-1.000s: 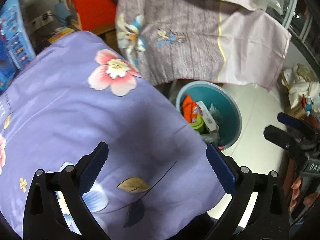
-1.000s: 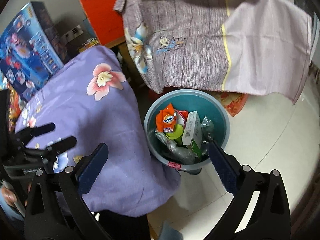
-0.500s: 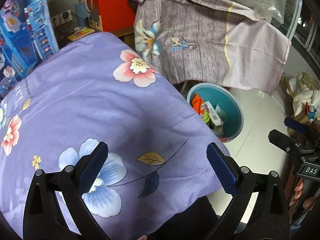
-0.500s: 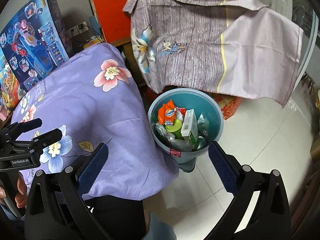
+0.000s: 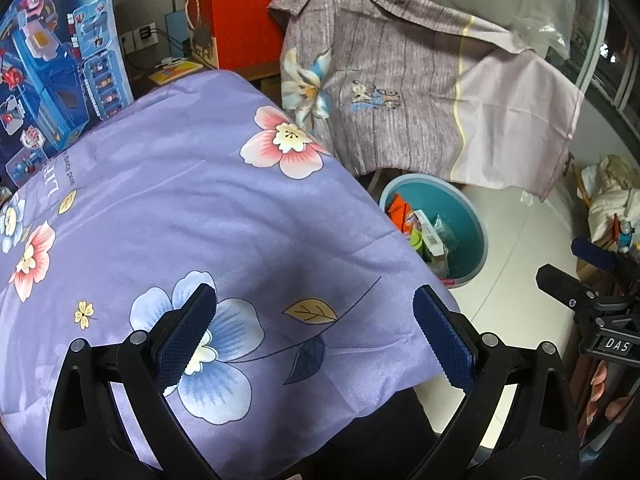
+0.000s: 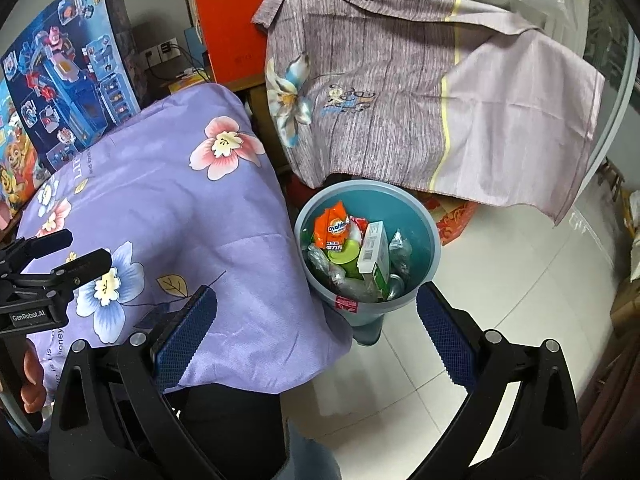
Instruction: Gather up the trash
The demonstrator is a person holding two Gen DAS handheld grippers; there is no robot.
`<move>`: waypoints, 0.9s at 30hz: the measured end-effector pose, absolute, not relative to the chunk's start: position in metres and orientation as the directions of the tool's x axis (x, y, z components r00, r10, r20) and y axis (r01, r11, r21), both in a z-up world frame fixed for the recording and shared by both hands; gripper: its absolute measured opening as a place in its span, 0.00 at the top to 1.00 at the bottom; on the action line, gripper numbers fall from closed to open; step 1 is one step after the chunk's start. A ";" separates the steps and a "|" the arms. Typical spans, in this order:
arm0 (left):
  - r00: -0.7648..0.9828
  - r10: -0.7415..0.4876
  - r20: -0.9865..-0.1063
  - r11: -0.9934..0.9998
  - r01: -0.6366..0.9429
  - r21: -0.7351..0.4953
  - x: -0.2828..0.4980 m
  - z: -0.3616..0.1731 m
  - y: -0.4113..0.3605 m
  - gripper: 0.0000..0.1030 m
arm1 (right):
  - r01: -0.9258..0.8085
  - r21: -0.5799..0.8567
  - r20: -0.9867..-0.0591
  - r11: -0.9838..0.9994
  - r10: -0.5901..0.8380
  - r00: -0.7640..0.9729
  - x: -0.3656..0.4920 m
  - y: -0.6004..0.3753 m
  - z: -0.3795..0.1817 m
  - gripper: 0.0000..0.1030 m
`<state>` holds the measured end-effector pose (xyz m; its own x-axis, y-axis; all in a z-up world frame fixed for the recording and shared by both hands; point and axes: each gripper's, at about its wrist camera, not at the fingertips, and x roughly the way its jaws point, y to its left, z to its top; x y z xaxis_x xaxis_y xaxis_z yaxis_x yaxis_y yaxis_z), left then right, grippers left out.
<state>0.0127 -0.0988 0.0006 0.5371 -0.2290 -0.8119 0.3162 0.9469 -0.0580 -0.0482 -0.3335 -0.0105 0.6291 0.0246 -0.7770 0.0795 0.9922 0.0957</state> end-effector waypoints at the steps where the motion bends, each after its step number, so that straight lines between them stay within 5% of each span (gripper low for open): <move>1: 0.538 -0.228 -0.812 0.947 0.315 -0.057 0.013 0.000 -0.098 0.04 | 0.080 0.095 -0.778 0.992 0.024 0.628 -0.048 -0.333 -0.011 0.07; 27: 0.525 -0.185 -0.831 0.959 0.282 -0.035 0.019 -0.018 -0.099 0.04 | 0.085 0.114 -0.809 0.990 0.042 0.586 -0.035 -0.334 -0.037 0.07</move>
<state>0.0190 -0.0986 -0.0179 0.5252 -0.1846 -0.8307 0.2824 0.9587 -0.0345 -0.0350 -0.3340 -0.0367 0.5862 0.0424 -0.8091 0.0854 0.9898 0.1137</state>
